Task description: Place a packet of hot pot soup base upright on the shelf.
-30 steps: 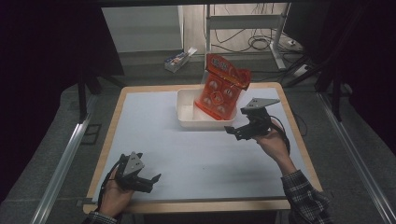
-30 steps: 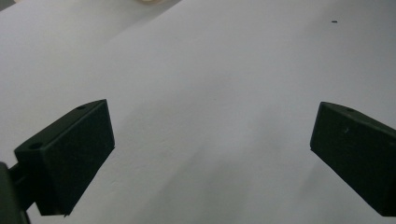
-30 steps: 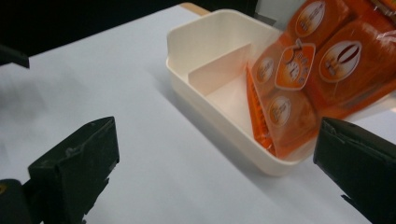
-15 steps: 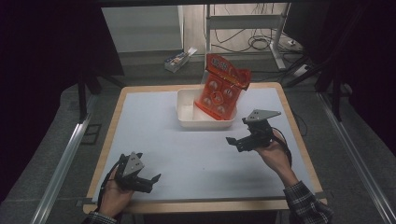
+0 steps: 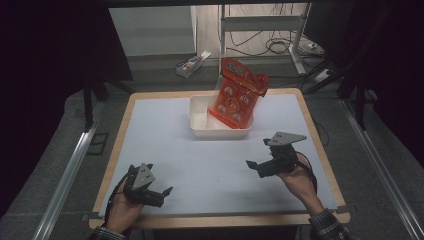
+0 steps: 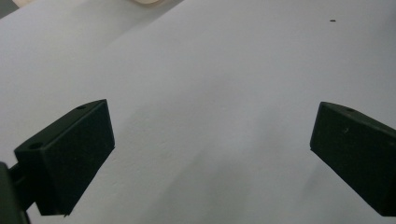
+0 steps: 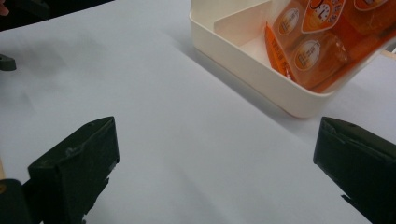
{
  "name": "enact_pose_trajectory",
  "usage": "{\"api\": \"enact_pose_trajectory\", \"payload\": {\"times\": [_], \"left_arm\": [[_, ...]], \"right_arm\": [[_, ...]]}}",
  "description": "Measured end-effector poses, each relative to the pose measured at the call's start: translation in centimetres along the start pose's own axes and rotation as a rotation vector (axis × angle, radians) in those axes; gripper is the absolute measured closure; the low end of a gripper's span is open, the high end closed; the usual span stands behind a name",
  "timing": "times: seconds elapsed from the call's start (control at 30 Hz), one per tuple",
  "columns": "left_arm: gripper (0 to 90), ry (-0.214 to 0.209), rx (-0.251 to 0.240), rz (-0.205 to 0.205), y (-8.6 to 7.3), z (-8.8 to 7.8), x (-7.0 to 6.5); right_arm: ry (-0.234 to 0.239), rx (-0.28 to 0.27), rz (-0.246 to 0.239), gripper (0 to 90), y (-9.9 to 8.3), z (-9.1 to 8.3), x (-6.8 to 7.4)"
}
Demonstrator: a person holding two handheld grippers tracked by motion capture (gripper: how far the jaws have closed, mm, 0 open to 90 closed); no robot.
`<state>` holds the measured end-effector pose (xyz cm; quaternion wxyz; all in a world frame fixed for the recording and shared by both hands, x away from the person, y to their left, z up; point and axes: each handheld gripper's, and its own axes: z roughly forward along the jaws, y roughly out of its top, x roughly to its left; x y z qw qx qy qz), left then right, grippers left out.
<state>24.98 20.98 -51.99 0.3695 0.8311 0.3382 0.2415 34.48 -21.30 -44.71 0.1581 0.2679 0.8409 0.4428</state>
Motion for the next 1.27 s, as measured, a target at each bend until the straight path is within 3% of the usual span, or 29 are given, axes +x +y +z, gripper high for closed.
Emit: {"api": "enact_pose_trajectory", "payload": {"times": [0.23, 0.5, 0.73, 0.93, 1.27], "left_arm": [[0.0, -0.002, 0.002, 0.003, 0.0, 0.0, -0.1], [0.0, -0.002, 0.005, 0.008, 0.0, 0.1, -0.1], [0.0, -0.001, 0.005, 0.008, 0.0, 0.1, -0.2], [0.0, -0.001, 0.010, 0.013, 0.0, 0.2, -0.3], [0.0, -0.003, 0.020, 0.015, 0.1, 0.4, -0.3]], "right_arm": [[-0.011, -0.002, 0.015, 0.0, -1.8, -0.7, 0.3], [-0.042, 0.016, -0.019, 0.0, -3.1, -1.1, 1.0], [-0.064, 0.043, -0.019, 0.0, -4.6, -1.3, 1.0], [-0.085, 0.087, -0.016, 0.0, -6.1, -1.0, 0.5], [-0.084, 0.127, -0.017, 0.0, -6.6, -0.1, 0.2]]}}
